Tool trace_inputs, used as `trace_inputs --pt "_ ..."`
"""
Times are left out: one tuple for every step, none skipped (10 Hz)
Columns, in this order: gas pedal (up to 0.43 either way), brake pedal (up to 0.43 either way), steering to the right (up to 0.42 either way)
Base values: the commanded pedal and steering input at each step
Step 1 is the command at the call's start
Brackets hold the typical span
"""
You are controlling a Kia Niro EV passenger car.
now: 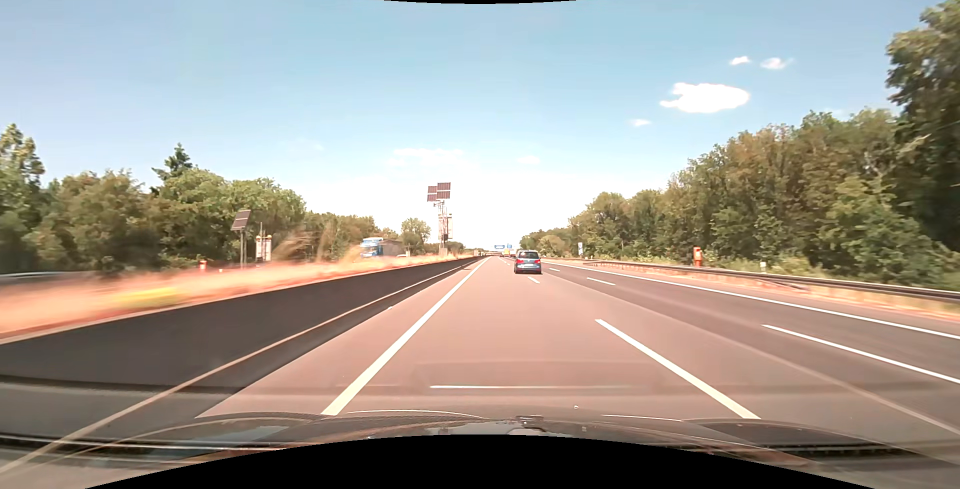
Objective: Follow the waypoints while adhering to traffic rules and regulations
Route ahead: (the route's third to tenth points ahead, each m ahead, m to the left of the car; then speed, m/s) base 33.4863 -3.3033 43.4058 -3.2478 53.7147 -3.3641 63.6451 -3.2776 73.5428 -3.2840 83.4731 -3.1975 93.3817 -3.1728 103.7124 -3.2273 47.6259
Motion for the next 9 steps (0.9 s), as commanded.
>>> trace_inputs --pt "0.630 0.000 -0.001" --pt "0.642 0.000 -0.001" --pt "0.642 0.000 -0.001" --pt "0.642 0.000 -0.001" --pt "0.642 0.000 -0.001" --pt "0.642 0.000 -0.001" --pt "0.642 0.000 -0.001" --pt "0.650 0.000 -0.001" --pt "0.650 0.000 -0.001"
